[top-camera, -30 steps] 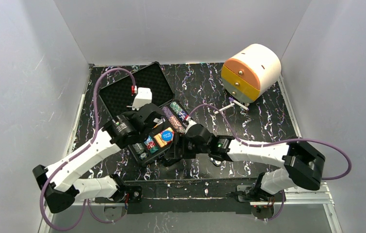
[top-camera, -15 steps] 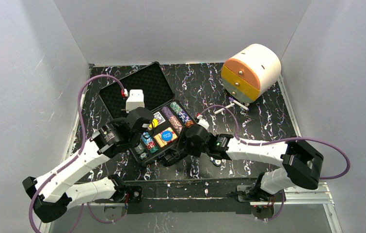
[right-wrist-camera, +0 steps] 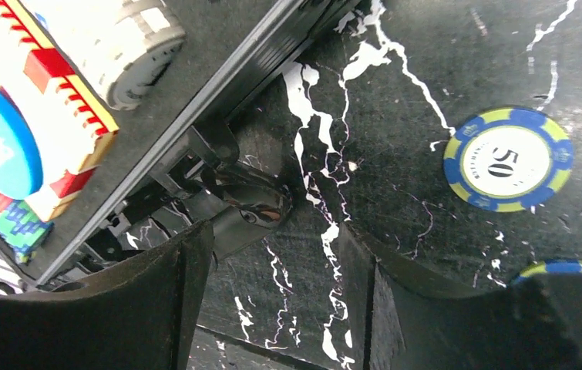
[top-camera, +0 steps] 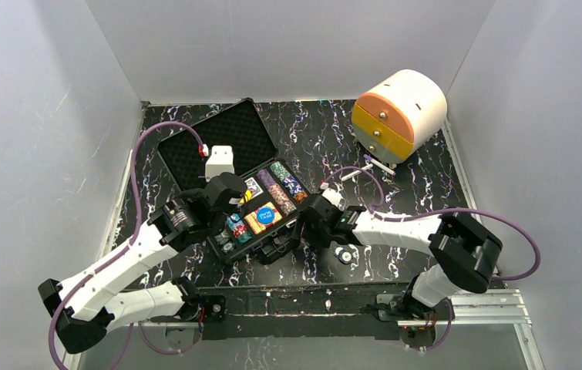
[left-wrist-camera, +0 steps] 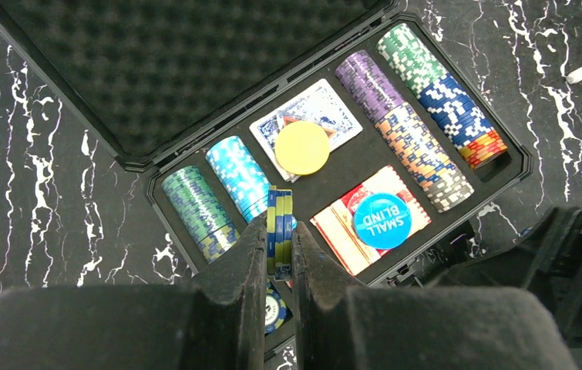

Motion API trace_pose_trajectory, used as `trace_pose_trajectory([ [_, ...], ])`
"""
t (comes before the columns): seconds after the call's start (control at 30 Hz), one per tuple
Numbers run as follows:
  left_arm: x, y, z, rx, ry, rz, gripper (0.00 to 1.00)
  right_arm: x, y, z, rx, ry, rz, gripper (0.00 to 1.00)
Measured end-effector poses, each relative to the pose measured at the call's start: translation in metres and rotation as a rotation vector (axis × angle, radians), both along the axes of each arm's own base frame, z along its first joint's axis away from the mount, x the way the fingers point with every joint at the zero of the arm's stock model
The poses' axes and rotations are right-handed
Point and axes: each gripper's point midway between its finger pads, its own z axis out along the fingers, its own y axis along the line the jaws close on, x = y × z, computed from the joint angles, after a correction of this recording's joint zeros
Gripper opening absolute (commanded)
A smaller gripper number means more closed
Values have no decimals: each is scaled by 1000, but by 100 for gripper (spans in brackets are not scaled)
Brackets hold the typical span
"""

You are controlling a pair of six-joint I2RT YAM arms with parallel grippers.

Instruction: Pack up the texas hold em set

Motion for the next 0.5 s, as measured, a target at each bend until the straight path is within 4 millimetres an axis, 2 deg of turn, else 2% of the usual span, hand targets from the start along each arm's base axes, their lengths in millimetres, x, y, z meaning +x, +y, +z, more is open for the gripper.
trace_pose_trajectory([
  [0.13,2,-3,0,-6,-3,-4,0,-5,5,-16,-16,36,43,61],
  [0.27,5,-7,0,-3,-5,-10,0,2,11,-15,1,30,41,52],
  [0.5,8,-10,1,1,-17,-22,0,11,13,-16,12,26,70,45],
])
